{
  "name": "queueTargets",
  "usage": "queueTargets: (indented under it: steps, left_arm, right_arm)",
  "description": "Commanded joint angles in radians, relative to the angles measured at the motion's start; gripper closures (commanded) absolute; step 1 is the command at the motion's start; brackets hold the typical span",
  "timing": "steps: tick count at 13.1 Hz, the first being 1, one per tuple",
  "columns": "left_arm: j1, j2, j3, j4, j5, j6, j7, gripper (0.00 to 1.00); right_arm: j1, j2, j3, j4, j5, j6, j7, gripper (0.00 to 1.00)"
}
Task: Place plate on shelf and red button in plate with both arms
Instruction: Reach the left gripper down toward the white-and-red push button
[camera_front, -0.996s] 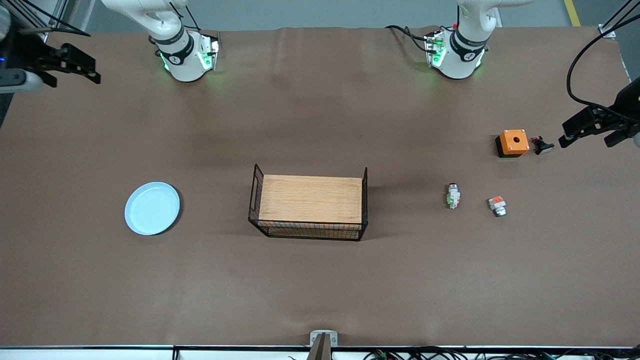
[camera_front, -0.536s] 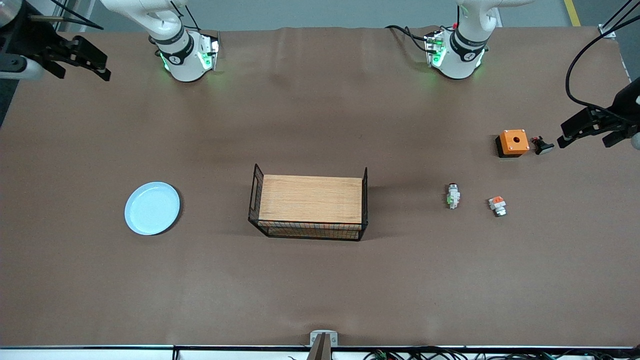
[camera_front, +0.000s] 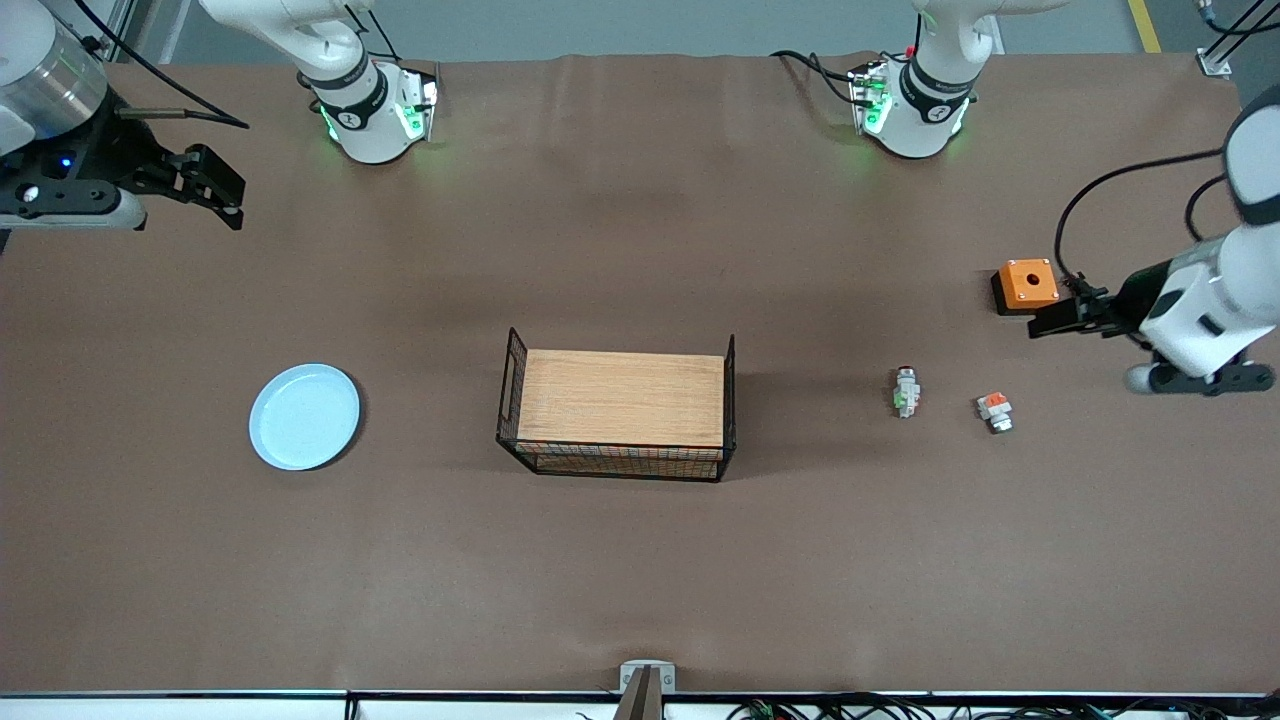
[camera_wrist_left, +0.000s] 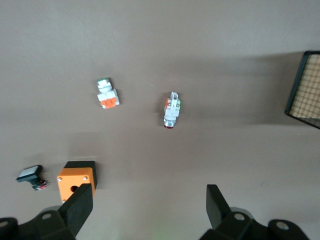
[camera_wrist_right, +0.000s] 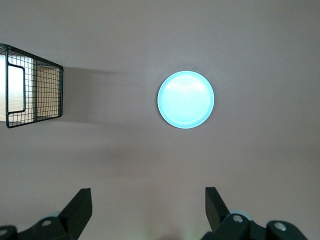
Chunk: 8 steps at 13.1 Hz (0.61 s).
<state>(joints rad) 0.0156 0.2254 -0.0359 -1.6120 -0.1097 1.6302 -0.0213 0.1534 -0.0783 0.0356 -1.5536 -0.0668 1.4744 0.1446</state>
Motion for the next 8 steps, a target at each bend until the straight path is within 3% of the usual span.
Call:
queueTargets:
  steps: [1, 6, 8]
  left_arm:
    - [-0.017, 0.041, -0.001, -0.028, -0.015, 0.064, -0.006, 0.0]
    - [-0.062, 0.049, -0.001, -0.241, -0.011, 0.4, -0.005, 0.0]
    - [-0.084, 0.075, -0.001, -0.278, -0.011, 0.488, 0.006, 0.01]
  right_arm:
    - [-0.006, -0.008, -0.002, 0.009, -0.019, 0.041, -0.02, 0.0]
    - [-0.142, 0.029, -0.003, 0.009, 0.007, 0.092, -0.187, 0.0]
    - [-0.205, 0.047, -0.003, 0.01, 0.007, 0.095, -0.265, 0.0]
